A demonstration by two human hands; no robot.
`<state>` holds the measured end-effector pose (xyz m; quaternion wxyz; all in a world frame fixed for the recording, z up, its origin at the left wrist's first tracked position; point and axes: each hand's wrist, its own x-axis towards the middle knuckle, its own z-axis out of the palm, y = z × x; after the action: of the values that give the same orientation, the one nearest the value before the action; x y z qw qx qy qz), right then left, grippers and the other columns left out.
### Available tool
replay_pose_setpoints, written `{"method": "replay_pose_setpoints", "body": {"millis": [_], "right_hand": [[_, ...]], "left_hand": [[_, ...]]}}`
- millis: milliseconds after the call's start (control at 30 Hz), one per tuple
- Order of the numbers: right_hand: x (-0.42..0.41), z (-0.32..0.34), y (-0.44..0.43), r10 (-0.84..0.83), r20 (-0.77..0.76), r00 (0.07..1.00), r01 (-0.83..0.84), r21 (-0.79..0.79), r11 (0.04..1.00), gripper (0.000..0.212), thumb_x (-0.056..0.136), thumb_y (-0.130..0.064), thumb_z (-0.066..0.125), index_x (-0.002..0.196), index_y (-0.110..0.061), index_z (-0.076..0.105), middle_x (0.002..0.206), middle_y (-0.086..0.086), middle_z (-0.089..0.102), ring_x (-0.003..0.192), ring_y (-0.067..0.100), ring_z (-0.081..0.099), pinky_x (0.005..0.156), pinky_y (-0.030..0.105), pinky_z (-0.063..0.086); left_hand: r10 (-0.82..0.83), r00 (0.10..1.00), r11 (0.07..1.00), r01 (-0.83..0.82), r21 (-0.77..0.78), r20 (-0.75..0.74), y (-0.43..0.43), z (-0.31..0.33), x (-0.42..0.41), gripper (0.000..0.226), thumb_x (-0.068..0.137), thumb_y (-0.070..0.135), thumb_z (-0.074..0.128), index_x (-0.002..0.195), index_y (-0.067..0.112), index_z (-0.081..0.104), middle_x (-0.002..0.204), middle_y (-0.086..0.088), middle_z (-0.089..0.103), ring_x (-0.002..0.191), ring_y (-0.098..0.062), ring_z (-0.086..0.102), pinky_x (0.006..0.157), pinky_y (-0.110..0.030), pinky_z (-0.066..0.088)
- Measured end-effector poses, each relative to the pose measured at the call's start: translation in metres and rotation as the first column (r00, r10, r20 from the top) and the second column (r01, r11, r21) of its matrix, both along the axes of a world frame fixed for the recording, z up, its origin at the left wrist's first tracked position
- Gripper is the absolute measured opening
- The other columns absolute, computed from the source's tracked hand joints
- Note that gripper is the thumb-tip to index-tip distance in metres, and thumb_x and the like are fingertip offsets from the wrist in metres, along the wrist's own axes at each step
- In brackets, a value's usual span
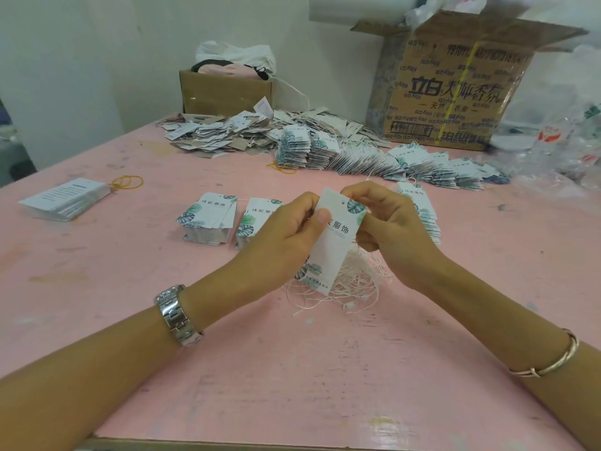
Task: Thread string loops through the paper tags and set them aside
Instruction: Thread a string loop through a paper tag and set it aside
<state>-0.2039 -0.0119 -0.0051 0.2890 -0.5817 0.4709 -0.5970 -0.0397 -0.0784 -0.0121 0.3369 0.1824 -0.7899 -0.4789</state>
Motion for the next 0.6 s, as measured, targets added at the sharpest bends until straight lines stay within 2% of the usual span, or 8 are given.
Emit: {"method": "replay_pose_setpoints", "body": {"millis": [67, 133, 200, 333, 400, 500, 600], "right_hand": [[-0.0001, 0.0008, 0.0000, 0.007, 0.021, 1.000, -0.007, 0.003, 1.000, 0.017, 0.093, 0.004, 0.054, 0.092, -0.010, 0.062, 0.075, -0.010, 0.063, 0.043, 0.006, 0.029, 0.043, 0.015, 0.026], [-0.0005, 0.0020, 0.0008, 0.027, 0.028, 0.999, -0.027, -0.002, 1.000, 0.006, 0.089, -0.007, 0.058, 0.092, -0.010, 0.062, 0.073, -0.010, 0.061, 0.043, 0.006, 0.028, 0.043, 0.015, 0.027], [-0.0008, 0.0026, 0.0013, 0.041, 0.033, 0.999, -0.041, -0.003, 0.999, 0.009, 0.084, -0.014, 0.060, 0.092, -0.010, 0.062, 0.074, -0.007, 0.060, 0.043, 0.005, 0.028, 0.043, 0.015, 0.027], [-0.0010, 0.0020, 0.0013, 0.035, 0.032, 0.999, -0.035, -0.004, 0.999, 0.009, 0.082, -0.014, 0.061, 0.091, -0.013, 0.064, 0.077, -0.001, 0.057, 0.043, 0.006, 0.028, 0.043, 0.016, 0.026], [-0.0013, 0.0017, 0.0009, 0.018, 0.043, 0.999, -0.018, 0.003, 1.000, 0.009, 0.082, -0.015, 0.062, 0.090, -0.012, 0.065, 0.072, 0.001, 0.055, 0.043, 0.006, 0.028, 0.043, 0.016, 0.027], [-0.0028, 0.0007, 0.0003, -0.016, 0.085, 0.996, 0.013, 0.036, 0.999, 0.007, 0.081, -0.017, 0.064, 0.083, -0.017, 0.071, 0.070, 0.009, 0.050, 0.043, 0.006, 0.027, 0.043, 0.016, 0.027], [-0.0024, -0.0009, -0.0001, -0.020, 0.072, 0.997, 0.017, 0.050, 0.999, 0.006, 0.080, -0.019, 0.065, 0.080, -0.018, 0.072, 0.064, 0.009, 0.046, 0.043, 0.006, 0.026, 0.043, 0.016, 0.026]], "left_hand": [[0.009, 1.000, 1.000, -0.009, -0.003, -0.003, 0.0001, 0.0005, 0.0006, 0.016, 0.105, 0.021, 0.043, 0.098, 0.017, 0.057, 0.078, 0.005, 0.057, 0.067, -0.006, 0.047, 0.061, -0.019, 0.038], [0.022, 1.000, 1.000, -0.022, -0.003, -0.005, -0.0003, 0.0011, 0.0009, 0.016, 0.105, 0.021, 0.042, 0.101, 0.016, 0.058, 0.082, 0.002, 0.058, 0.070, -0.006, 0.048, 0.062, -0.017, 0.038], [0.034, 0.999, 0.999, -0.034, 0.003, -0.007, -0.0010, 0.0012, 0.0006, 0.016, 0.105, 0.021, 0.042, 0.104, 0.014, 0.058, 0.084, 0.001, 0.059, 0.072, -0.007, 0.049, 0.063, -0.018, 0.039], [0.043, 0.999, 0.999, -0.043, 0.008, -0.006, -0.0009, 0.0000, 0.0001, 0.013, 0.104, 0.021, 0.044, 0.103, 0.019, 0.057, 0.087, 0.005, 0.061, 0.072, -0.002, 0.052, 0.063, -0.014, 0.041], [0.054, 0.998, 0.998, -0.053, 0.023, -0.042, -0.0010, -0.0016, -0.0004, 0.011, 0.103, 0.021, 0.046, 0.112, 0.021, 0.054, 0.095, 0.005, 0.062, 0.077, -0.004, 0.058, 0.068, -0.018, 0.045], [0.097, 0.984, 0.995, -0.094, 0.030, -0.146, -0.0015, -0.0018, 0.0007, 0.027, 0.099, 0.021, 0.056, 0.123, 0.029, 0.046, 0.103, 0.002, 0.057, 0.078, -0.007, 0.064, 0.066, -0.025, 0.052], [0.129, 0.974, 0.985, -0.147, -0.087, -0.186, 0.0005, 0.0003, 0.0025, 0.023, 0.095, 0.021, 0.063, 0.111, 0.035, 0.054, 0.112, 0.005, 0.055, 0.085, -0.008, 0.065, 0.067, -0.035, 0.058]]}}
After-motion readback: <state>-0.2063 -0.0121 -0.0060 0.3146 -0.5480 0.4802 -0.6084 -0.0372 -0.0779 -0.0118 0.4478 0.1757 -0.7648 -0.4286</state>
